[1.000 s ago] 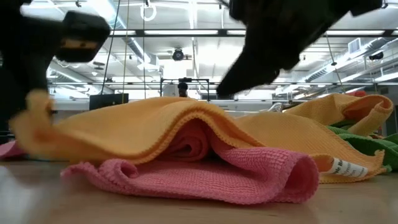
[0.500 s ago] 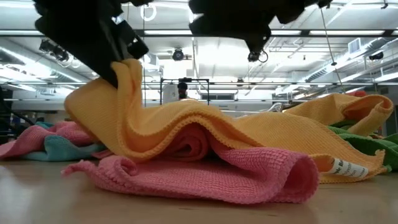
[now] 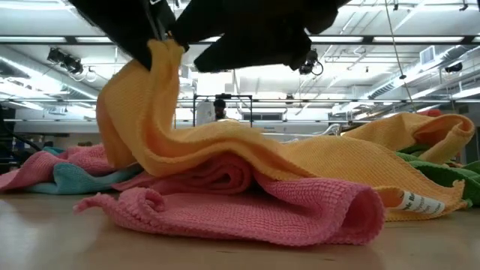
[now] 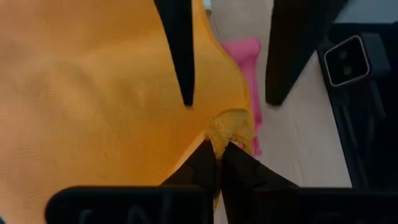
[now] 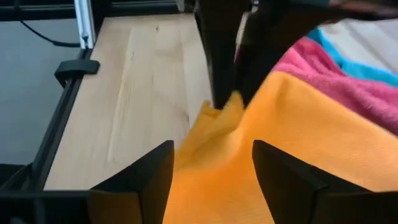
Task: Fold microfiber towels
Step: Fold the left yellow microfiber cloth
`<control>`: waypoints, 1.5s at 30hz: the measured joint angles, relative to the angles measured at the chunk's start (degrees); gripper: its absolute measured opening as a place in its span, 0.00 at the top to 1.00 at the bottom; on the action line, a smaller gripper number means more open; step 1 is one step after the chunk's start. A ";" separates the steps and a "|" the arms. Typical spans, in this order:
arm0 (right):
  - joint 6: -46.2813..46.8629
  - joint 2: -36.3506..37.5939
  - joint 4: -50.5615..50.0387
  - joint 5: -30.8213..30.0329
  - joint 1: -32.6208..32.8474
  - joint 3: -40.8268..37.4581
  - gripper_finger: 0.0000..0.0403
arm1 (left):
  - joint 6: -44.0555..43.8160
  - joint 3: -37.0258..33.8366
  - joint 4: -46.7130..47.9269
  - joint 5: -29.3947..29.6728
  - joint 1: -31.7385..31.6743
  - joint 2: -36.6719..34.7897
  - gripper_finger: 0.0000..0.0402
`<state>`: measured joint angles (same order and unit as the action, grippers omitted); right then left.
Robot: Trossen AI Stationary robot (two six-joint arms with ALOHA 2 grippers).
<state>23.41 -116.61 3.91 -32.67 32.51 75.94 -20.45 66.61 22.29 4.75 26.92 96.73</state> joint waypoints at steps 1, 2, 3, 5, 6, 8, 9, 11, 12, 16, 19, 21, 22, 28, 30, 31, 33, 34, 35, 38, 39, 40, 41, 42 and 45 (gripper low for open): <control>0.74 -0.88 -0.14 -0.01 0.03 1.01 0.43 | 0.02 0.24 0.12 0.14 -0.16 0.00 0.93; 1.33 -1.44 -0.80 -0.02 0.15 1.76 0.43 | 0.01 0.47 0.17 0.33 -0.37 0.00 0.93; 2.03 -2.16 -1.51 -0.12 0.25 2.42 0.43 | 0.06 0.58 -0.04 0.38 -0.54 0.00 0.93; 3.11 -3.50 -1.08 -0.26 0.26 3.35 0.43 | 0.09 0.59 0.13 0.41 -0.92 0.00 0.95; 3.53 -3.92 -1.53 -0.49 0.28 3.42 0.43 | 0.27 0.59 0.10 0.44 -1.13 0.00 0.96; 4.85 -4.75 -1.36 -1.29 0.26 3.78 0.43 | 0.87 0.59 0.14 0.52 -1.32 0.00 0.97; 5.42 -4.80 -1.62 -2.33 0.26 3.73 0.43 | 1.29 0.59 0.16 0.55 -1.44 0.00 0.97; 5.76 -4.88 -1.50 -4.08 0.26 3.67 0.43 | 1.57 0.59 -0.31 0.58 -1.67 0.00 0.97; 5.78 -4.96 -1.40 -5.06 0.26 3.67 0.43 | 1.57 0.59 -0.49 0.55 -1.75 0.00 0.96; 5.21 -4.91 -1.63 -7.57 0.26 3.65 0.45 | 1.62 0.59 -1.05 0.58 -1.76 0.00 0.92; 5.15 -4.88 -2.00 -7.74 0.26 3.63 0.50 | 1.66 0.59 -0.86 0.55 -1.73 0.00 0.93; 5.15 -4.88 -2.01 -7.79 0.26 3.64 0.56 | 1.75 0.59 -0.91 0.55 -1.73 0.00 0.95; 5.11 -4.88 -2.09 -7.79 0.26 3.63 0.59 | 2.10 0.59 -0.89 0.56 -1.76 0.00 0.96; 2.81 -4.88 -2.22 -7.66 0.33 3.63 0.80 | 4.77 0.59 0.86 0.55 -1.67 0.00 0.93; 1.66 -4.88 -2.27 -7.00 0.37 3.63 0.86 | 6.77 0.59 2.04 0.57 -1.35 0.00 0.88; 1.17 -4.60 -2.71 -6.66 0.39 3.63 0.89 | 7.44 0.59 2.61 0.58 -1.24 0.00 0.86; 1.03 -3.91 -3.90 -6.14 0.42 3.56 0.92 | 7.62 0.59 2.97 0.55 -1.04 0.00 0.79; 1.35 -3.37 -4.51 -6.01 0.42 3.56 0.93 | 7.61 0.59 2.95 0.57 -0.89 0.00 0.76; 1.50 -2.89 -5.56 -6.07 0.42 3.56 0.94 | 7.61 0.59 3.08 0.57 -0.67 0.00 0.72; 1.94 -2.23 -6.00 -6.09 0.39 3.59 0.96 | 6.61 0.57 3.01 1.40 0.33 0.00 0.60; 1.96 -2.22 -5.85 -6.02 0.32 3.59 0.96 | 6.14 0.59 3.03 2.48 0.72 0.08 0.56; 1.96 -2.22 -6.01 -6.02 0.24 3.59 0.96 | 6.02 0.59 3.16 4.44 1.26 0.27 0.53; 2.02 -2.22 -6.11 -5.87 0.20 3.59 0.96 | 5.79 0.59 3.98 7.12 1.93 0.39 0.50; 2.08 -2.22 -6.16 -5.74 0.11 3.59 0.96 | 5.45 0.57 5.50 10.24 2.69 0.42 0.47; 2.75 -1.76 -7.73 -5.64 -0.13 3.58 0.96 | 2.96 0.57 9.68 19.63 4.54 0.86 0.43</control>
<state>26.16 -118.37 -3.81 -38.31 32.38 79.52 -17.49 67.18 31.97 24.37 31.46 97.59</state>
